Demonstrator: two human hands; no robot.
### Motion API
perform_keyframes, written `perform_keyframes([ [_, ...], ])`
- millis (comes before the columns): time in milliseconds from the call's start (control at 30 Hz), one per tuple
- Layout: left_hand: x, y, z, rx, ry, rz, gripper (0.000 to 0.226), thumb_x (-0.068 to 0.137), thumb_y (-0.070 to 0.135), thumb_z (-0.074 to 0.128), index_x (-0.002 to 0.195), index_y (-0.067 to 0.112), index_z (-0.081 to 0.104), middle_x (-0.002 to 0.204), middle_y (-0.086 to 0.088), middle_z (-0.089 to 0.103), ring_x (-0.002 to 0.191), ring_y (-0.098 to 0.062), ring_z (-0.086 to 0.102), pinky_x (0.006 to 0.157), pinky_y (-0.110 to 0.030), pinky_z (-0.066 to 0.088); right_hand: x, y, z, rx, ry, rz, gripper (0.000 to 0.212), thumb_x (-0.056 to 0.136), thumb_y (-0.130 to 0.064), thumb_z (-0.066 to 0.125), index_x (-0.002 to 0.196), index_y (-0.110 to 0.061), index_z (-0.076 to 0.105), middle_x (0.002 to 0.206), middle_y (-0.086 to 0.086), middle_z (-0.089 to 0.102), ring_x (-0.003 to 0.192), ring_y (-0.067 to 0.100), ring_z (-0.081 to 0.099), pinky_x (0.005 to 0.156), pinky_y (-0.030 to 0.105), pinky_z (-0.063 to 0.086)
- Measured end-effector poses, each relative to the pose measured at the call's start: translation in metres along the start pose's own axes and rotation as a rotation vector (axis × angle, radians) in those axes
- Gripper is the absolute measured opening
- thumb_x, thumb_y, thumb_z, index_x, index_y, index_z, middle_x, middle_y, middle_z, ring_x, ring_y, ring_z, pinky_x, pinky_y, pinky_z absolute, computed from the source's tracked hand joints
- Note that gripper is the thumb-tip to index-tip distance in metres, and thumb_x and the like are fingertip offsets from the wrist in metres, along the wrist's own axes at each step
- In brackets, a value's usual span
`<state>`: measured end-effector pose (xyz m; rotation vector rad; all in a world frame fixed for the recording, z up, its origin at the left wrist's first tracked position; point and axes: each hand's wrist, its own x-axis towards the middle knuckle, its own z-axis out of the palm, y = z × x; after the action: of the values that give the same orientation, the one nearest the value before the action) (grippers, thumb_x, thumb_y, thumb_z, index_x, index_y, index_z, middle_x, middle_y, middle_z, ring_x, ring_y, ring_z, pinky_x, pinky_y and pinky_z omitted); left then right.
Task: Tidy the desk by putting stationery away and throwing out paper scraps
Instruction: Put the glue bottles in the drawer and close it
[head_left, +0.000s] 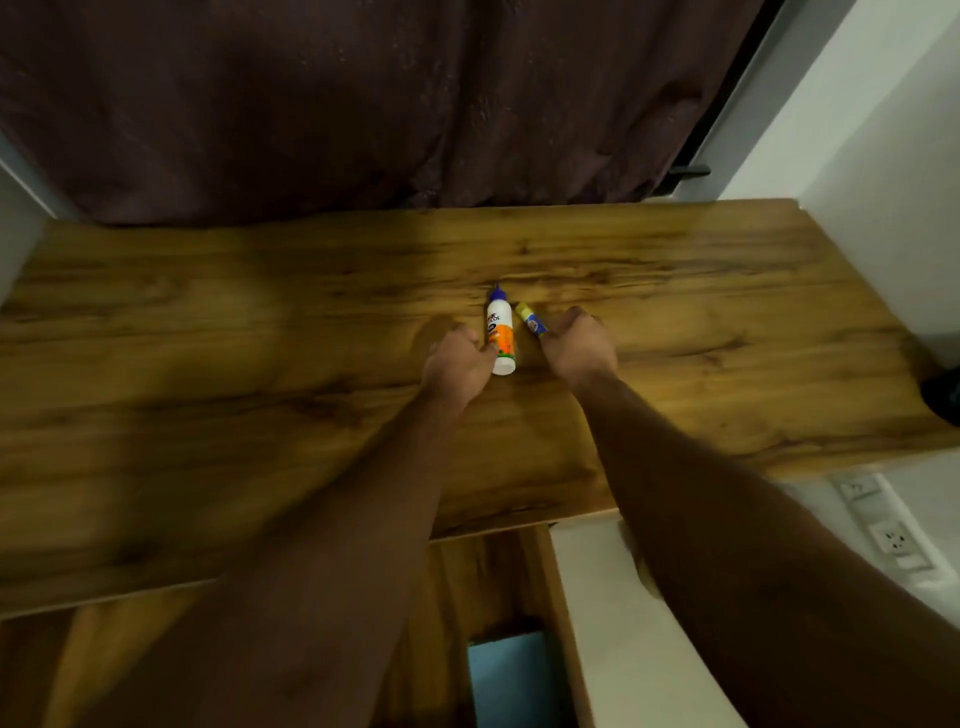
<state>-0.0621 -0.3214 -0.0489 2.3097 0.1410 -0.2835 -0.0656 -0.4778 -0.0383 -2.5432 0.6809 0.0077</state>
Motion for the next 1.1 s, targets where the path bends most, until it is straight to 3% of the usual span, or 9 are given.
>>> perform_keyframes([
  [100, 0.010, 0.013, 0.014, 0.046, 0.052, -0.041, 0.045, 0.092, 0.039, 0.058, 0.127, 0.012, 0.057, 0.124, -0.009, 0.061, 0.116, -0.026, 0.056, 0.086, -0.032, 0.045, 0.019, 0.003, 0.003, -0.005, -0.014, -0.017, 0.041, 0.086, -0.037, 0.067, 0.116, -0.009, 0.065, 0.115, 0.015, 0.067, 0.106, 0.033, 0.064, 0.088, 0.039, 0.054],
  [233, 0.019, 0.022, 0.030, 0.105, 0.085, -0.052, 0.054, 0.089, 0.050, 0.057, 0.123, 0.008, 0.057, 0.118, -0.012, 0.063, 0.108, -0.027, 0.060, 0.074, -0.031, 0.042, 0.035, 0.010, 0.014, 0.013, -0.086, -0.087, 0.045, 0.091, -0.046, 0.059, 0.119, -0.010, 0.063, 0.117, 0.013, 0.066, 0.106, 0.032, 0.064, 0.080, 0.033, 0.050],
  [333, 0.028, 0.024, 0.040, 0.082, 0.064, -0.079, 0.064, 0.082, 0.059, 0.061, 0.122, 0.010, 0.058, 0.116, -0.010, 0.064, 0.107, -0.026, 0.060, 0.077, -0.032, 0.045, 0.034, 0.023, 0.028, 0.051, -0.156, -0.186, 0.043, 0.096, -0.047, 0.050, 0.114, -0.010, 0.063, 0.108, 0.013, 0.067, 0.098, 0.031, 0.063, 0.073, 0.030, 0.044],
  [567, 0.024, 0.024, 0.042, 0.120, 0.010, -0.154, 0.059, 0.085, 0.048, 0.064, 0.128, 0.008, 0.054, 0.124, -0.011, 0.060, 0.111, -0.027, 0.058, 0.081, -0.033, 0.044, 0.032, 0.025, 0.028, -0.022, -0.134, -0.225, 0.036, 0.097, -0.035, 0.050, 0.120, -0.008, 0.059, 0.116, 0.017, 0.064, 0.106, 0.034, 0.059, 0.086, 0.038, 0.047],
  [767, -0.005, 0.003, 0.028, -0.044, -0.003, -0.130, 0.051, 0.087, 0.044, 0.063, 0.122, 0.007, 0.059, 0.116, -0.009, 0.065, 0.099, -0.024, 0.065, 0.077, -0.034, 0.054, 0.003, 0.022, 0.023, -0.056, -0.173, -0.039, 0.043, 0.088, -0.038, 0.064, 0.113, -0.003, 0.063, 0.111, 0.015, 0.067, 0.100, 0.032, 0.064, 0.070, 0.032, 0.046],
  [867, -0.025, -0.009, 0.014, -0.208, -0.020, -0.085, 0.043, 0.086, 0.039, 0.067, 0.113, 0.007, 0.063, 0.110, -0.011, 0.068, 0.094, -0.026, 0.067, 0.082, -0.043, 0.057, -0.028, 0.024, 0.024, 0.127, -0.118, 0.010, 0.036, 0.085, -0.033, 0.068, 0.103, -0.002, 0.068, 0.094, 0.013, 0.069, 0.087, 0.028, 0.066, 0.068, 0.030, 0.046],
  [933, -0.042, -0.017, 0.004, -0.333, -0.053, -0.070, 0.039, 0.085, 0.037, 0.069, 0.112, 0.008, 0.064, 0.108, -0.010, 0.068, 0.092, -0.026, 0.068, 0.081, -0.047, 0.058, -0.053, 0.024, 0.024, 0.450, -0.161, 0.060, 0.019, 0.086, -0.024, 0.069, 0.090, -0.005, 0.070, 0.078, 0.008, 0.066, 0.066, 0.019, 0.060, 0.058, 0.026, 0.046],
  [1000, -0.063, -0.024, -0.007, -0.413, -0.098, -0.043, 0.035, 0.086, 0.032, 0.068, 0.113, 0.009, 0.064, 0.106, -0.010, 0.068, 0.092, -0.027, 0.069, 0.079, -0.048, 0.059, -0.084, 0.022, 0.021, 0.736, -0.211, 0.145, 0.013, 0.088, -0.016, 0.067, 0.081, -0.006, 0.065, 0.072, 0.009, 0.063, 0.057, 0.017, 0.057, 0.049, 0.027, 0.050],
  [1100, -0.093, -0.032, -0.022, -0.462, -0.141, 0.011, 0.029, 0.088, 0.026, 0.068, 0.111, 0.010, 0.063, 0.102, -0.007, 0.067, 0.093, -0.026, 0.068, 0.080, -0.047, 0.058, -0.127, 0.023, 0.012, 0.922, -0.198, 0.217, 0.010, 0.091, -0.010, 0.064, 0.089, 0.000, 0.061, 0.071, 0.013, 0.060, 0.053, 0.017, 0.055, 0.041, 0.021, 0.048],
])
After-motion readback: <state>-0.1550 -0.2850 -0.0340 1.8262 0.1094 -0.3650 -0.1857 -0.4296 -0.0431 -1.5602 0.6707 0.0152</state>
